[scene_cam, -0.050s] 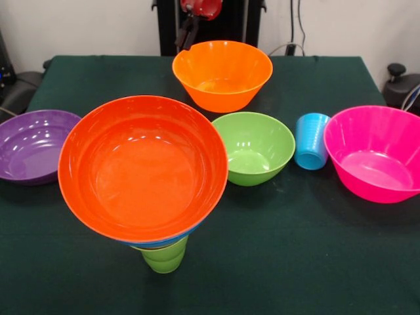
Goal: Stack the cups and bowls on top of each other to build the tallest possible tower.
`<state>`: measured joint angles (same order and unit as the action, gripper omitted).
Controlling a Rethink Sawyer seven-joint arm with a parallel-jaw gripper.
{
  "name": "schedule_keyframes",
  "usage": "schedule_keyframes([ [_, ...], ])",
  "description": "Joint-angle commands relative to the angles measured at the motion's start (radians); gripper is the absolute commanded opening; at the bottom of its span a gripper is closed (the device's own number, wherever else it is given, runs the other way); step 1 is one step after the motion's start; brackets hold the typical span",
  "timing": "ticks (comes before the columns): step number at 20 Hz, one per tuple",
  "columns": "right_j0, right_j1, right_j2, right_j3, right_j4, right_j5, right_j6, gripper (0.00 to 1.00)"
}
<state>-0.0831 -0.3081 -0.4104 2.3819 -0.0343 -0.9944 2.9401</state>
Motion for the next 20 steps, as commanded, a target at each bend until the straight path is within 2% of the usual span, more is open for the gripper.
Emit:
schedule_keyframes([
  [1,-0.004,0.064,0.109,-0.089,0.003,0.04,0.098,1.0],
  [10,0.003,0.1,0.112,-0.111,0.021,0.013,0.102,1.0],
  [20,0.001,0.09,0.116,-0.131,0.033,0.038,0.093,1.0],
])
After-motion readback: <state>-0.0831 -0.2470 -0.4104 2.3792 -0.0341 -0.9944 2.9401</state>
